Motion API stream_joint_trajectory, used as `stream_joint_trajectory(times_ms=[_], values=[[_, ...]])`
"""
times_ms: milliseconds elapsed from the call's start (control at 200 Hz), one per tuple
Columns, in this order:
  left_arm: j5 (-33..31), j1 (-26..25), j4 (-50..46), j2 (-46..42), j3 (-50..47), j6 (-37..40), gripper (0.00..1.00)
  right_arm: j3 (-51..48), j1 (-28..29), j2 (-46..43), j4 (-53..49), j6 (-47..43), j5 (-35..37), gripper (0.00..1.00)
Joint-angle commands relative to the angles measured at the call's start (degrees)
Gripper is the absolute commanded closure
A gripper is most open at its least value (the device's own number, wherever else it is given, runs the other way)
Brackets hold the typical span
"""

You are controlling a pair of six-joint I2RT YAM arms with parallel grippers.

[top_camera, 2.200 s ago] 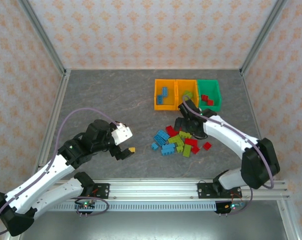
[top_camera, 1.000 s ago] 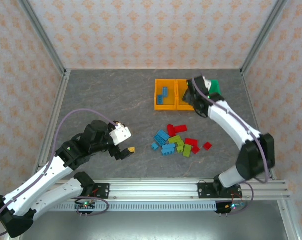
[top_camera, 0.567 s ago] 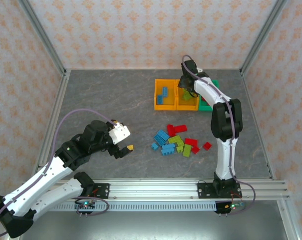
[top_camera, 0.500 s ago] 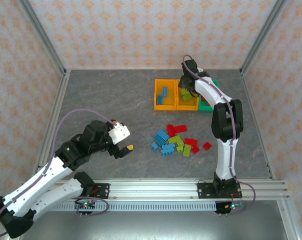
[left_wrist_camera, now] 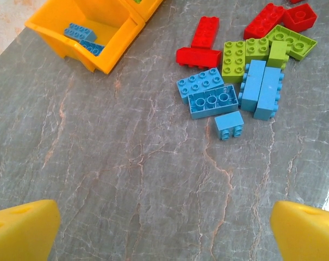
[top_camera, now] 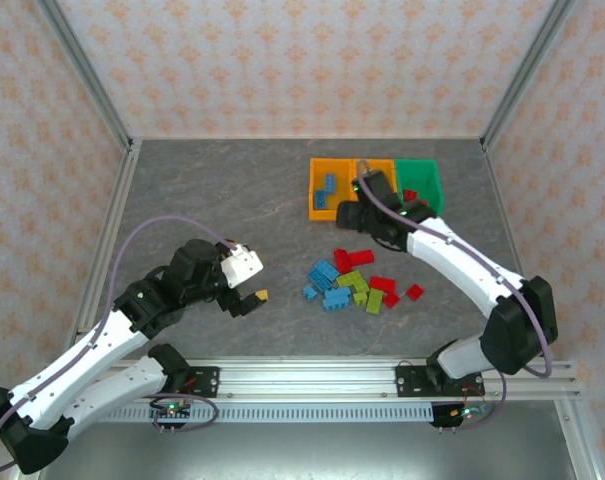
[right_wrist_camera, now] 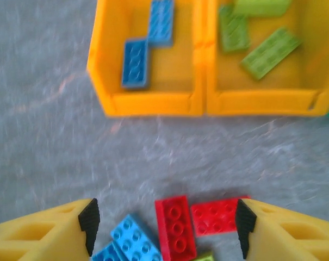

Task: Sort the legos into containers by color

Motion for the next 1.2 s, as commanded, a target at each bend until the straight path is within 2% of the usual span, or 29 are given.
stream_joint_trajectory(times_ms=[0,195,405,641,831,1021,1131,1196], values=[[0.15,0.43,-0.34,-0.15,0.52,0.23,0.0,-1.66,3.1,4.27,-4.43,2.39,1.25,0.35],[-0.11,0.43,-0.38,-1.12,0.11,-0.2,0.0,-1.92,4.38,11.55,-3.79,7.5,-2.66,0.38],[-0.52,0.37,-0.34,-1.55,-0.12,-0.17,0.0,-1.11,4.48,17.0,-4.6,11.09,-1.73,0.37],[-0.5,0.37,-0.33,-1.4,-0.12,-0.16,0.0,-0.04,4.52,22.26,-4.63,13.18,-2.85,0.42],[-0.62,0.39,-0.32,-1.39,-0.11,-0.16,0.0,1.3,4.39,26.64,-4.75,14.94,-2.25,0.48],[-0.69,0.37,-0.34,-1.47,-0.12,-0.16,0.0,2.82,4.45,27.16,-6.31,15.19,-1.99,0.63],[-0.67,0.41,-0.3,-1.43,-0.08,-0.16,0.0,2.49,4.48,24.9,-6.14,14.55,-3.18,0.61],[-0.72,0.38,-0.34,-1.43,-0.04,-0.14,0.0,2.78,4.48,24.06,-7.23,14.59,-4.19,0.52]])
